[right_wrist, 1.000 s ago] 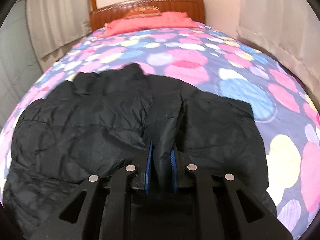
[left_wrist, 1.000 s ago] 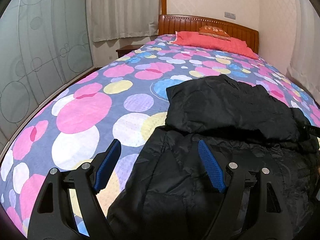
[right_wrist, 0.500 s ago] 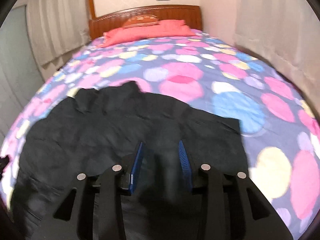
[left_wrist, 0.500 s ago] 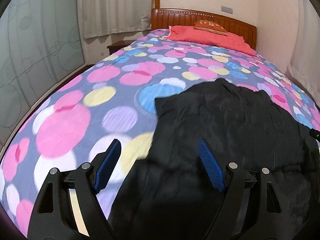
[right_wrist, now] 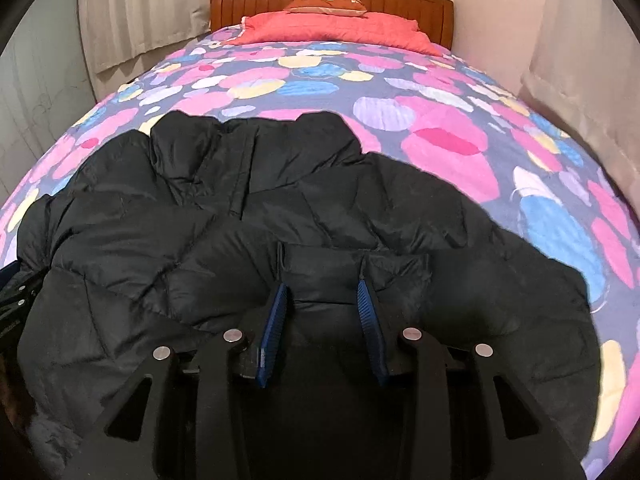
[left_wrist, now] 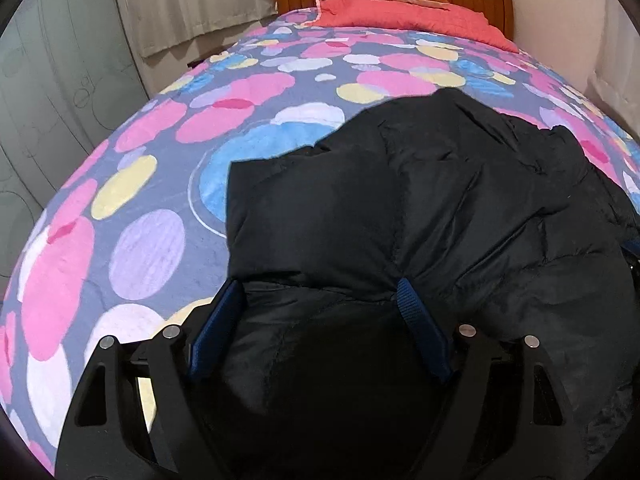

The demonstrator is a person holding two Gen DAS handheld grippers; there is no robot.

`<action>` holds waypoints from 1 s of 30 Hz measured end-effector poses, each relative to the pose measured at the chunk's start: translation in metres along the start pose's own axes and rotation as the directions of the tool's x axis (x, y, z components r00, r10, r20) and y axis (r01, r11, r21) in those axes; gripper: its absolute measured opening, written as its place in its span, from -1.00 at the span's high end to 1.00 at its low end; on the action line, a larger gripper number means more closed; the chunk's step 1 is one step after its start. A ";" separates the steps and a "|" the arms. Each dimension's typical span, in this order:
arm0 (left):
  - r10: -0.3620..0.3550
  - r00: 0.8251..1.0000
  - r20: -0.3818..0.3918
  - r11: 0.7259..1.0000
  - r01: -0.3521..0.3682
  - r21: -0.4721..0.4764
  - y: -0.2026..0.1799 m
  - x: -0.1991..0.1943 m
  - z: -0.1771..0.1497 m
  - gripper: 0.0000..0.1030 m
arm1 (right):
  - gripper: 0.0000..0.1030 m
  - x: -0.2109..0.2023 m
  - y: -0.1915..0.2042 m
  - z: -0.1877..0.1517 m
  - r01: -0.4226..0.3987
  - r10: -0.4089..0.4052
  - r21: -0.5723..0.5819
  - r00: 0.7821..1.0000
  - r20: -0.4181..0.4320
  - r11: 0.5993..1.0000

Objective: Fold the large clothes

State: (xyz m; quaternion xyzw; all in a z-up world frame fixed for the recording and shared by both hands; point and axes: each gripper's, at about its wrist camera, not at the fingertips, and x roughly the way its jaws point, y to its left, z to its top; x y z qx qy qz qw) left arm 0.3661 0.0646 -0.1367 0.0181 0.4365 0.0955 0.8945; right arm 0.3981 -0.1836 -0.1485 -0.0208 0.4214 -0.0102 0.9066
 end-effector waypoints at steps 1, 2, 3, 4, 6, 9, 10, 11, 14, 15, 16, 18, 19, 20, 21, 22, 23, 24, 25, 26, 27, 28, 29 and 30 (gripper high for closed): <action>0.022 1.000 0.013 1.000 -0.022 -0.009 0.002 -0.009 0.000 -0.51 | 0.27 -0.005 0.000 0.001 0.002 -0.002 0.008 1.000 0.009 1.000; 0.029 0.999 0.036 0.999 -0.028 -0.022 0.004 -0.018 -0.001 -0.51 | 0.27 -0.014 0.001 0.003 -0.019 0.018 0.015 0.999 0.036 1.000; 0.019 0.996 0.084 0.999 -0.016 -0.040 0.006 -0.032 -0.001 -0.51 | 0.27 -0.023 0.006 0.005 -0.032 0.031 0.008 0.997 0.065 0.999; 0.007 0.991 0.132 0.999 -0.001 -0.050 0.005 -0.043 0.000 -0.51 | 0.27 -0.029 0.013 0.008 -0.035 0.035 -0.008 0.995 0.091 0.999; -0.025 0.985 0.171 0.999 0.032 -0.038 -0.002 -0.051 0.004 -0.52 | 0.26 -0.033 0.027 0.012 -0.058 0.062 -0.033 0.992 0.107 0.998; -0.110 0.988 0.107 0.994 0.108 0.026 -0.032 -0.034 0.004 -0.53 | 0.20 -0.013 0.052 0.011 -0.116 0.119 -0.071 0.992 0.042 0.991; -0.117 0.992 0.054 0.992 0.114 0.049 -0.040 -0.023 0.001 -0.53 | 0.20 0.000 0.056 0.007 -0.108 0.108 -0.079 0.994 0.000 0.991; -0.095 0.995 -0.010 0.993 0.096 0.076 -0.051 -0.005 -0.004 -0.54 | 0.19 0.008 0.057 0.003 -0.107 0.107 -0.080 0.994 -0.010 0.991; -0.104 0.995 -0.003 0.993 0.104 0.058 -0.048 -0.006 -0.005 -0.53 | 0.19 0.001 0.045 0.005 -0.144 0.144 -0.038 0.990 0.000 0.989; -0.112 0.994 0.005 0.993 0.111 0.044 -0.043 -0.012 -0.005 -0.53 | 0.19 -0.009 0.039 0.005 -0.144 0.145 -0.028 0.989 0.012 0.989; -0.113 0.993 0.016 0.993 0.113 0.033 -0.039 -0.018 -0.006 -0.53 | 0.19 -0.018 0.036 0.002 -0.139 0.140 -0.025 0.990 0.029 0.990; -0.109 0.991 0.077 0.994 0.109 0.006 -0.027 -0.036 -0.013 -0.53 | 0.13 -0.043 0.021 -0.007 -0.101 0.103 -0.024 0.991 0.088 0.995; -0.108 0.990 0.094 0.994 0.108 0.002 -0.023 -0.040 -0.017 -0.53 | 0.09 -0.054 0.011 -0.016 -0.048 0.049 -0.014 0.992 0.112 0.999; -0.096 0.991 0.098 0.995 0.097 -0.004 -0.021 -0.039 -0.022 -0.53 | 0.02 -0.055 0.005 -0.020 -0.010 0.010 -0.006 0.993 0.115 1.000; -0.094 0.992 0.078 0.995 0.095 -0.006 -0.020 -0.033 -0.023 -0.53 | 0.01 -0.050 -0.002 -0.029 0.055 -0.056 0.007 0.995 0.085 0.998; -0.094 0.995 0.040 0.996 0.094 0.001 -0.022 -0.023 -0.023 -0.56 | 0.00 -0.041 -0.006 -0.033 0.067 -0.068 0.015 0.996 0.050 0.998; -0.090 0.996 0.003 0.996 0.090 0.021 -0.028 -0.012 -0.025 -0.59 | -0.02 -0.026 -0.010 -0.041 0.037 -0.038 0.031 0.999 0.008 0.999; -0.077 0.997 -0.003 0.996 0.077 0.038 -0.032 -0.009 -0.024 -0.60 | -0.03 -0.018 -0.013 -0.045 0.017 -0.018 0.043 1.000 0.014 0.999; -0.066 0.998 -0.003 0.997 0.067 0.043 -0.034 -0.009 -0.022 -0.60 | -0.03 -0.018 -0.014 -0.045 0.013 -0.014 0.045 1.000 0.022 0.999; -0.063 0.998 -0.009 0.997 0.064 0.043 -0.034 -0.012 -0.020 -0.60 | -0.03 -0.022 -0.015 -0.043 0.007 -0.008 0.049 1.000 0.023 0.999; -0.072 0.997 -0.012 0.997 0.072 0.039 -0.031 -0.016 -0.020 -0.59 | -0.03 -0.028 -0.016 -0.043 -0.004 0.003 0.061 1.000 0.022 0.998; -0.094 0.995 -0.012 0.995 0.095 0.033 -0.026 -0.023 -0.023 -0.59 | -0.03 -0.037 -0.020 -0.044 -0.031 0.029 0.075 0.999 0.026 0.997; -0.104 0.995 -0.008 0.994 0.104 0.031 -0.023 -0.029 -0.026 -0.59 | -0.03 -0.045 -0.022 -0.047 -0.045 0.042 0.080 0.999 0.034 0.996; -0.111 0.994 0.001 0.993 0.111 0.031 -0.018 -0.038 -0.030 -0.59 | -0.05 -0.057 -0.026 -0.053 -0.049 0.045 0.082 0.998 0.048 0.995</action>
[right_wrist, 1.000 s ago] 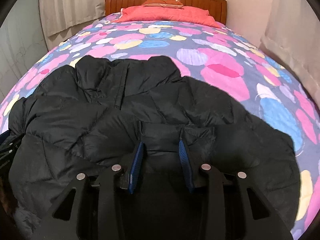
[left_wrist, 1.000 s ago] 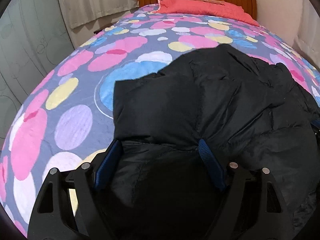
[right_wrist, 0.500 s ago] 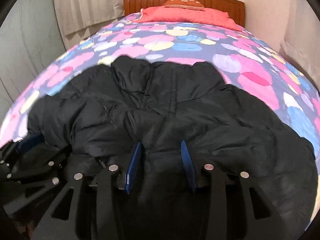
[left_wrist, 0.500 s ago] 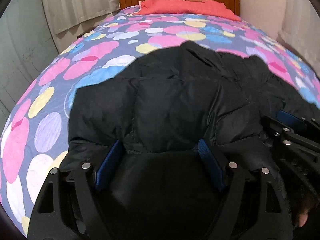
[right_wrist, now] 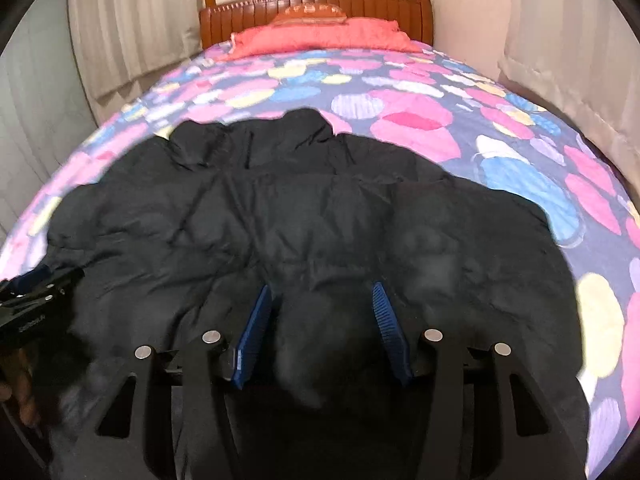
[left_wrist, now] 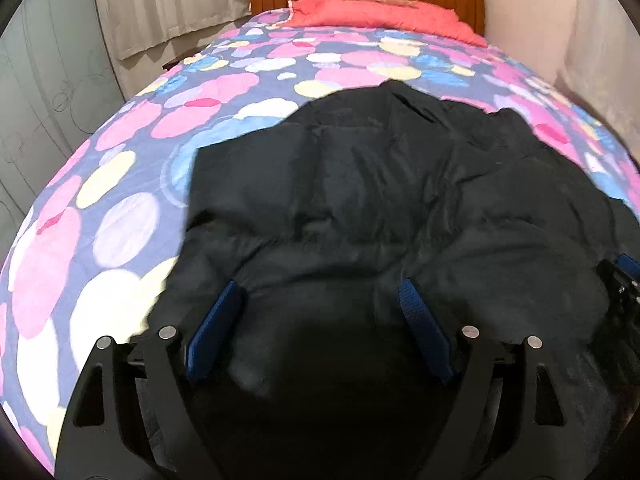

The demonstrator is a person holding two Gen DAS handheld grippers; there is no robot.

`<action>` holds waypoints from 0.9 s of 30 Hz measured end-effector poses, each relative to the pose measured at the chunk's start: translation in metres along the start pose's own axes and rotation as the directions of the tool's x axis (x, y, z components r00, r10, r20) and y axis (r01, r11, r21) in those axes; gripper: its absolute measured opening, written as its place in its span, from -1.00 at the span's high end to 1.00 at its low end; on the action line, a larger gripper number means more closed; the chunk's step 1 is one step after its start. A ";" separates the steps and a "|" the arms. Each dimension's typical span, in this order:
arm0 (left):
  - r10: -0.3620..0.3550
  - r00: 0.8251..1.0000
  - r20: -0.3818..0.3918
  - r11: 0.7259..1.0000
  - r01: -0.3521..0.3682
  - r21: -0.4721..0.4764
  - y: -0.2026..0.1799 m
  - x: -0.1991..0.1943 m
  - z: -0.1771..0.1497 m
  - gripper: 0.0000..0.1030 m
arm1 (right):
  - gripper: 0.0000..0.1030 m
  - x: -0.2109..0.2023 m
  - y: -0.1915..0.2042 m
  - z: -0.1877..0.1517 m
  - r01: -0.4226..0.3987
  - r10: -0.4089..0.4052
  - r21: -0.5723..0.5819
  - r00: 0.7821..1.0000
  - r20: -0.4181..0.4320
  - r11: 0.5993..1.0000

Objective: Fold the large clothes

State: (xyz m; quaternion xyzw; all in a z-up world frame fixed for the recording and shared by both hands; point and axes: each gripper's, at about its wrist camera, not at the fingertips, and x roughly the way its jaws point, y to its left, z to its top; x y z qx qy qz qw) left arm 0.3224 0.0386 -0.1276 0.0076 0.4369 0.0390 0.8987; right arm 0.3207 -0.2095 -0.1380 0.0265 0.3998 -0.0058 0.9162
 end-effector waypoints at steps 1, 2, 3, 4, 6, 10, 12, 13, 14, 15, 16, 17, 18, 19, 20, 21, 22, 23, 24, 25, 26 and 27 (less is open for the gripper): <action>-0.008 1.000 0.016 1.000 0.008 0.000 0.007 -0.014 -0.008 -0.60 | -0.05 -0.013 -0.007 -0.007 0.000 0.000 -0.003 1.000 0.011 1.000; -0.012 1.000 0.025 1.000 0.012 -0.003 0.014 -0.024 -0.014 -0.60 | -0.06 -0.020 -0.011 -0.011 -0.001 0.001 -0.004 1.000 0.015 1.000; -0.016 0.999 0.029 1.000 0.016 -0.008 0.020 -0.032 -0.021 -0.61 | -0.08 -0.033 -0.019 -0.021 0.000 0.000 0.002 1.000 0.020 1.000; -0.021 0.999 0.030 1.000 0.021 -0.016 0.026 -0.041 -0.030 -0.62 | -0.10 -0.045 -0.027 -0.031 -0.001 0.001 0.012 1.000 0.017 1.000; -0.029 0.999 0.024 0.999 0.030 -0.033 0.042 -0.064 -0.053 -0.64 | -0.15 -0.065 -0.045 -0.049 -0.001 0.000 0.035 1.000 0.010 0.999; -0.014 1.000 0.020 0.997 0.016 -0.078 0.075 -0.101 -0.097 -0.68 | -0.17 -0.102 -0.084 -0.089 0.030 -0.028 0.087 0.999 -0.020 0.996; -0.008 1.000 0.004 0.994 0.008 -0.111 0.090 -0.115 -0.119 -0.69 | -0.17 -0.122 -0.101 -0.112 0.054 -0.051 0.109 0.998 -0.031 0.993; -0.008 1.000 -0.004 0.992 0.007 -0.129 0.095 -0.121 -0.130 -0.69 | -0.18 -0.130 -0.110 -0.122 0.069 -0.065 0.118 0.997 -0.036 0.991; -0.010 1.000 -0.017 0.989 0.007 -0.151 0.101 -0.127 -0.141 -0.69 | -0.23 -0.136 -0.116 -0.132 0.079 -0.074 0.130 0.996 -0.044 0.988; -0.007 1.000 -0.029 0.985 0.002 -0.173 0.107 -0.132 -0.152 -0.70 | -0.29 -0.143 -0.124 -0.142 0.084 -0.077 0.145 0.996 -0.052 0.986; -0.005 0.999 -0.035 0.982 -0.002 -0.189 0.112 -0.137 -0.160 -0.70 | -0.29 -0.149 -0.131 -0.150 0.083 -0.075 0.159 0.996 -0.055 0.984; -0.005 0.999 -0.042 0.977 -0.004 -0.213 0.117 -0.142 -0.171 -0.71 | -0.29 -0.155 -0.138 -0.160 0.083 -0.074 0.176 0.995 -0.060 0.981; -0.010 0.999 -0.047 0.972 -0.002 -0.234 0.121 -0.146 -0.179 -0.72 | -0.29 -0.159 -0.144 -0.169 0.083 -0.072 0.188 0.995 -0.065 0.979; -0.017 0.998 -0.053 0.968 0.003 -0.250 0.124 -0.148 -0.184 -0.73 | -0.30 -0.162 -0.148 -0.176 0.083 -0.071 0.196 0.995 -0.070 0.977; -0.033 0.998 -0.060 0.961 0.015 -0.276 0.127 -0.150 -0.192 -0.73 | -0.30 -0.164 -0.152 -0.184 0.085 -0.070 0.205 0.994 -0.078 0.975; -0.051 0.997 -0.066 0.953 0.029 -0.302 0.132 -0.152 -0.200 -0.74 | -0.30 -0.164 -0.155 -0.191 0.085 -0.068 0.213 0.994 -0.088 0.973; -0.069 0.995 -0.072 0.944 0.042 -0.326 0.134 -0.152 -0.205 -0.74 | -0.30 -0.165 -0.156 -0.198 0.081 -0.061 0.224 0.994 -0.096 0.971; -0.093 0.993 -0.076 0.931 0.060 -0.361 0.136 -0.153 -0.212 -0.74 | -0.30 -0.166 -0.158 -0.206 0.069 -0.046 0.239 0.994 -0.102 0.969; -0.110 0.991 -0.076 0.921 0.073 -0.384 0.137 -0.154 -0.216 -0.74 | -0.30 -0.167 -0.159 -0.211 0.060 -0.035 0.249 0.994 -0.104 0.967; -0.115 0.991 -0.073 0.916 0.077 -0.393 0.139 -0.156 -0.220 -0.75 | -0.30 -0.168 -0.159 -0.216 0.055 -0.029 0.255 0.994 -0.105 0.965; -0.111 0.992 -0.063 0.918 0.078 -0.388 0.136 -0.157 -0.222 -0.77 | -0.30 -0.168 -0.159 -0.218 0.053 -0.026 0.257 0.994 -0.106 0.965; -0.107 0.992 -0.062 0.923 0.076 -0.376 0.133 -0.157 -0.223 -0.79 | -0.30 -0.168 -0.158 -0.222 0.051 -0.024 0.258 0.994 -0.106 0.965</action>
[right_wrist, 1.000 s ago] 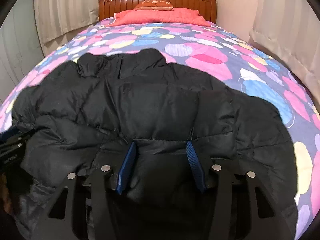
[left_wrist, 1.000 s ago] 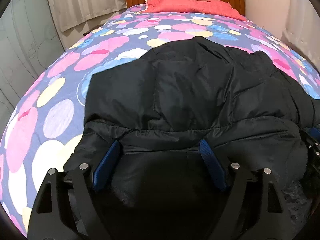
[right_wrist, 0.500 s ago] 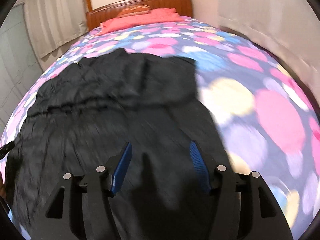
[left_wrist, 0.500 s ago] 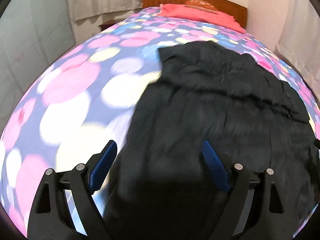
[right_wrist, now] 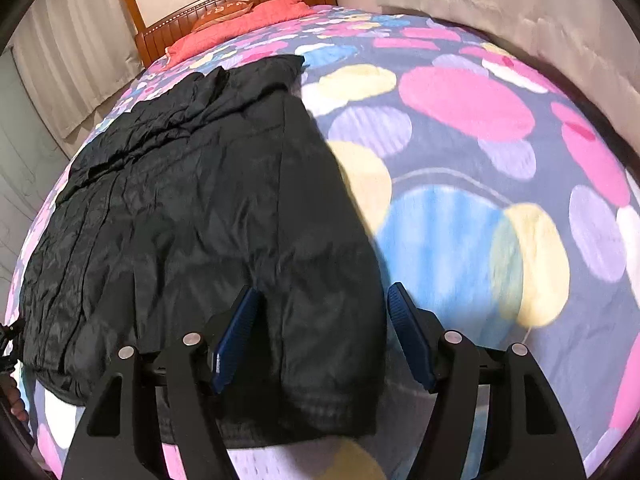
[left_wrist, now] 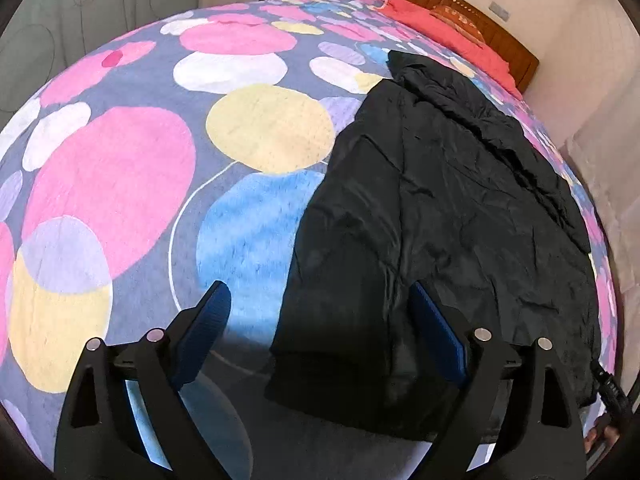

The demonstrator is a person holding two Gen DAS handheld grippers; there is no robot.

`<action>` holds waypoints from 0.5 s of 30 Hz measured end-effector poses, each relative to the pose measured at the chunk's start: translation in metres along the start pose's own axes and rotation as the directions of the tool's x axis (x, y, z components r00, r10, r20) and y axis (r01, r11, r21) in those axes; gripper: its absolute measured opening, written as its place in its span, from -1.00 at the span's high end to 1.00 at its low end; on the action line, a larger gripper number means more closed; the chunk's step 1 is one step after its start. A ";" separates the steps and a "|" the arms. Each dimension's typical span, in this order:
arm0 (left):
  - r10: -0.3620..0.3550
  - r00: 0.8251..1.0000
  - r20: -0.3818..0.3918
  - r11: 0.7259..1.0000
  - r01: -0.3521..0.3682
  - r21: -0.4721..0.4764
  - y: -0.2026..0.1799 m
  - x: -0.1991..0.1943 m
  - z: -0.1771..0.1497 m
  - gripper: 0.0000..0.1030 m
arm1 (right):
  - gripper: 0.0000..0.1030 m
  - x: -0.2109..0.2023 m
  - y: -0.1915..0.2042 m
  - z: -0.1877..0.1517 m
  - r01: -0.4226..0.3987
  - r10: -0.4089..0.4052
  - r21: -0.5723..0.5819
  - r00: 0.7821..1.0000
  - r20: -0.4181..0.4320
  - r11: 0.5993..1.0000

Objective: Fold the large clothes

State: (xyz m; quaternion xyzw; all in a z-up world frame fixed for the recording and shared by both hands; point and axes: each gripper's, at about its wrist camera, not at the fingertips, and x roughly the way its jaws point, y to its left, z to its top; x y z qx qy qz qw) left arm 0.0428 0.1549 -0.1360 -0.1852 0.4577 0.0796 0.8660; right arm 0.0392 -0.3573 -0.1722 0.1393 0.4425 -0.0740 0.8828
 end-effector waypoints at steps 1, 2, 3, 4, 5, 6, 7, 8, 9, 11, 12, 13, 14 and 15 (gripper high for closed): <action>0.007 1.000 0.000 1.000 -0.007 0.009 -0.001 0.001 -0.002 -0.79 | -0.30 0.001 0.000 -0.002 -0.002 0.002 0.003 1.000 0.000 1.000; 0.018 1.000 0.002 1.000 -0.018 0.019 -0.004 0.002 -0.004 -0.79 | -0.33 0.001 0.000 -0.004 -0.003 0.003 0.007 1.000 0.001 1.000; 0.020 1.000 0.005 1.000 -0.021 0.021 -0.004 0.002 -0.005 -0.79 | -0.37 -0.001 -0.001 -0.005 -0.004 0.004 0.011 1.000 0.005 1.000; 0.018 1.000 0.007 1.000 -0.018 0.018 -0.003 0.001 -0.007 -0.79 | -0.38 -0.002 -0.002 -0.006 -0.004 0.004 0.015 1.000 0.009 1.000; 0.010 1.000 0.008 1.000 -0.010 0.010 -0.002 0.000 -0.009 -0.80 | -0.39 -0.002 -0.003 -0.007 -0.005 0.005 0.020 1.000 0.013 1.000; 0.002 1.000 0.009 1.000 -0.002 0.000 0.001 -0.001 -0.010 -0.80 | -0.42 -0.002 -0.004 -0.007 -0.006 0.006 0.026 1.000 0.014 1.000; -0.005 1.000 0.011 1.000 0.005 -0.008 0.001 0.000 -0.011 -0.80 | -0.43 -0.002 -0.006 -0.008 -0.010 0.010 0.035 1.000 0.012 0.999; -0.013 1.000 0.013 1.000 0.013 -0.013 0.002 0.000 -0.011 -0.80 | -0.43 -0.001 -0.009 -0.010 -0.026 0.026 0.055 1.000 0.005 0.998; -0.025 1.000 0.015 1.000 0.025 -0.016 0.002 0.000 -0.012 -0.80 | -0.43 0.000 -0.011 -0.012 -0.046 0.046 0.077 0.999 -0.003 0.996; -0.041 0.999 0.022 0.999 0.041 -0.018 0.001 0.000 -0.014 -0.79 | -0.43 -0.001 -0.010 -0.015 -0.065 0.065 0.092 0.998 0.001 0.994; -0.041 0.999 0.023 0.999 0.042 -0.018 0.000 0.001 -0.015 -0.76 | -0.43 -0.002 -0.007 -0.016 -0.070 0.071 0.079 0.998 0.001 0.994; -0.038 0.999 0.022 0.999 0.038 -0.016 0.000 0.001 -0.015 -0.71 | -0.41 -0.001 -0.004 -0.018 -0.079 0.079 0.070 0.997 -0.001 0.994; -0.035 0.999 0.023 0.999 0.036 -0.017 -0.001 0.000 -0.016 -0.60 | -0.29 -0.001 0.000 -0.020 -0.085 0.085 0.058 0.996 -0.004 0.995; -0.036 0.999 0.025 0.999 0.037 -0.018 0.000 0.000 -0.016 -0.53 | -0.21 -0.001 0.003 -0.022 -0.079 0.079 0.048 0.997 -0.003 0.996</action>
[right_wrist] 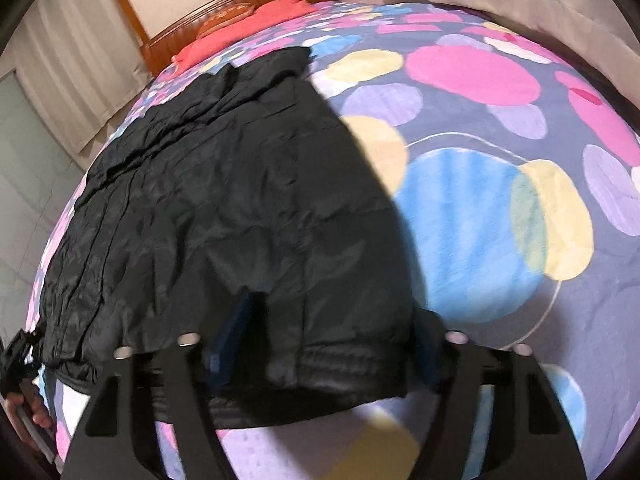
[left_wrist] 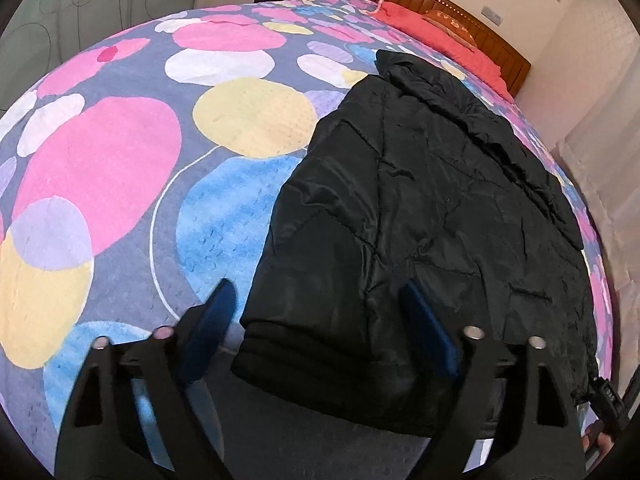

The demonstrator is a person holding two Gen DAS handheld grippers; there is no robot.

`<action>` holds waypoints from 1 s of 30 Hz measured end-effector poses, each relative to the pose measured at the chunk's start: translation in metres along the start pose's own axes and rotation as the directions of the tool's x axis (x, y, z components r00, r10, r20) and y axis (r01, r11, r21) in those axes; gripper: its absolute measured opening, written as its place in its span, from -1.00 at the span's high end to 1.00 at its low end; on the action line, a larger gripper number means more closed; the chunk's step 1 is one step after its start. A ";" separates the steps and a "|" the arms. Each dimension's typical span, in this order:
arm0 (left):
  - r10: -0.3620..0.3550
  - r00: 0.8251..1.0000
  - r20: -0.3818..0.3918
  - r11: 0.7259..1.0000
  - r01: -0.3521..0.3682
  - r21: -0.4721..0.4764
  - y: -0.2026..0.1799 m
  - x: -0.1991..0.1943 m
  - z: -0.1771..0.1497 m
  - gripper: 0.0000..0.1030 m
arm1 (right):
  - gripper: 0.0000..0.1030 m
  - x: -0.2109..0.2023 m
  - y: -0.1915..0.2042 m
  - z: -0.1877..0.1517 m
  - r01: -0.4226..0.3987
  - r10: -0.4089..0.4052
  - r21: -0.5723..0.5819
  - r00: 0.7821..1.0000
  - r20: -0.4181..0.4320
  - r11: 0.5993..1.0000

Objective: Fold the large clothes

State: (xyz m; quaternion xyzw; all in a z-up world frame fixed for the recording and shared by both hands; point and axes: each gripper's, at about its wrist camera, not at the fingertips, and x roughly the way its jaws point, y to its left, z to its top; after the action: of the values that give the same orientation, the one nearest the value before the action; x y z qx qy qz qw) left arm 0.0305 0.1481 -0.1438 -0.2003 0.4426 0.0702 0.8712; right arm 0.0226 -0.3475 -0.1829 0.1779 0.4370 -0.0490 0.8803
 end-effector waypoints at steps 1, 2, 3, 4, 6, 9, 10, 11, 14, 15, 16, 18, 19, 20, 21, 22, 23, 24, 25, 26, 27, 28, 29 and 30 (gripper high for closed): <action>-0.005 1.000 0.000 1.000 0.005 -0.003 0.000 0.000 0.000 -0.49 | -0.17 0.000 0.002 -0.001 0.002 -0.002 -0.005 1.000 0.003 1.000; -0.010 1.000 0.000 1.000 0.010 -0.005 0.001 -0.001 -0.001 -0.42 | -0.09 -0.001 0.004 -0.001 0.000 0.000 -0.009 1.000 0.003 1.000; -0.013 1.000 0.001 1.000 0.013 -0.006 0.001 -0.001 -0.002 -0.36 | -0.01 -0.001 0.004 -0.001 -0.004 0.004 -0.010 1.000 0.003 1.000; -0.016 1.000 0.003 1.000 0.016 -0.006 0.001 -0.002 -0.003 -0.34 | 0.02 -0.001 0.004 -0.001 -0.006 0.006 -0.010 1.000 0.003 1.000; -0.016 1.000 0.007 1.000 0.016 -0.006 0.000 -0.003 -0.005 -0.27 | 0.18 -0.002 0.005 -0.002 -0.016 0.016 -0.010 1.000 0.005 1.000; -0.025 1.000 0.007 1.000 0.025 -0.012 0.001 -0.004 -0.006 -0.24 | 0.19 -0.002 0.006 -0.002 -0.020 0.020 -0.013 1.000 0.008 1.000; -0.031 1.000 0.005 0.999 0.031 -0.015 0.002 -0.005 -0.006 -0.24 | 0.19 -0.003 0.005 -0.002 -0.024 0.024 -0.010 1.000 0.009 1.000; -0.041 0.999 0.003 0.999 0.041 -0.026 0.005 -0.007 -0.006 -0.25 | 0.14 -0.003 0.002 -0.002 -0.036 0.036 0.003 0.999 0.009 0.999; -0.073 0.997 0.000 0.996 0.072 -0.049 0.010 -0.011 -0.010 -0.43 | -0.08 -0.004 -0.005 -0.003 -0.044 0.044 0.038 0.999 0.011 0.998; -0.074 0.997 -0.001 0.996 0.074 -0.041 0.010 -0.011 -0.011 -0.44 | -0.14 -0.004 -0.006 -0.004 -0.050 0.049 0.048 0.999 0.012 0.998; -0.068 0.998 -0.001 0.997 0.068 -0.029 0.008 -0.011 -0.012 -0.44 | -0.16 -0.003 -0.007 -0.005 -0.055 0.054 0.056 0.998 0.014 0.997; -0.054 0.999 -0.002 0.998 0.054 -0.017 0.004 -0.008 -0.012 -0.40 | -0.16 -0.001 -0.004 -0.004 -0.040 0.039 0.047 0.999 0.012 0.998; -0.056 0.998 0.001 0.998 0.056 -0.019 0.003 -0.007 -0.012 -0.32 | -0.11 -0.002 0.000 -0.004 -0.030 0.029 0.033 0.999 0.014 0.999; -0.059 0.998 0.003 0.998 0.059 -0.023 0.002 -0.006 -0.011 -0.18 | 0.03 -0.002 0.003 -0.005 -0.032 0.032 0.027 0.999 0.016 0.999; -0.058 0.998 0.006 0.998 0.058 -0.026 0.001 -0.005 -0.011 -0.02 | 0.19 -0.002 0.005 -0.005 -0.036 0.035 0.020 0.999 0.017 0.999; -0.077 0.997 0.007 0.997 0.077 -0.031 0.001 -0.005 -0.010 0.14 | 0.26 -0.002 0.007 -0.006 -0.045 0.045 0.010 0.999 0.018 0.999; -0.107 0.994 0.001 0.994 0.107 -0.037 0.002 -0.004 -0.011 0.40 | 0.39 -0.002 0.008 -0.006 -0.057 0.057 0.007 0.998 0.014 0.998; -0.120 0.993 -0.002 0.992 0.119 -0.047 0.003 -0.005 -0.012 0.48 | 0.45 -0.002 0.009 -0.006 -0.067 0.067 0.005 0.998 0.011 0.998; -0.123 0.992 0.003 0.991 0.123 -0.047 0.003 -0.007 -0.012 0.51 | 0.47 -0.003 0.009 -0.006 -0.074 0.074 0.002 0.997 0.008 0.997; -0.126 0.992 0.006 0.991 0.126 -0.044 0.003 -0.009 -0.013 0.58 | 0.51 -0.004 0.009 -0.006 -0.080 0.080 0.001 0.997 0.006 0.997; -0.129 0.992 0.009 0.991 0.129 -0.044 0.003 -0.011 -0.014 0.62 | 0.54 -0.005 0.009 -0.006 -0.087 0.087 -0.001 0.996 0.006 0.996; -0.132 0.991 0.011 0.990 0.132 -0.045 0.003 -0.012 -0.014 0.63 | 0.55 -0.007 0.009 -0.007 -0.095 0.095 0.001 0.995 0.007 0.996; -0.134 0.991 0.012 0.990 0.135 -0.044 0.003 -0.015 -0.015 0.66 | 0.57 -0.009 0.008 -0.007 -0.103 0.103 0.006 0.995 0.005 0.995; -0.137 0.990 0.014 0.989 0.138 -0.045 0.004 -0.018 -0.016 0.69 | 0.59 -0.011 0.006 -0.008 -0.112 0.112 0.010 0.994 0.003 0.994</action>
State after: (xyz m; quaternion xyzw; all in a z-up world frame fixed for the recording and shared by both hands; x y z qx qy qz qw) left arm 0.0066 0.1462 -0.1386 -0.2499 0.4214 0.0211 0.8715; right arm 0.0118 -0.3395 -0.1769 0.2065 0.4252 -0.0022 0.8812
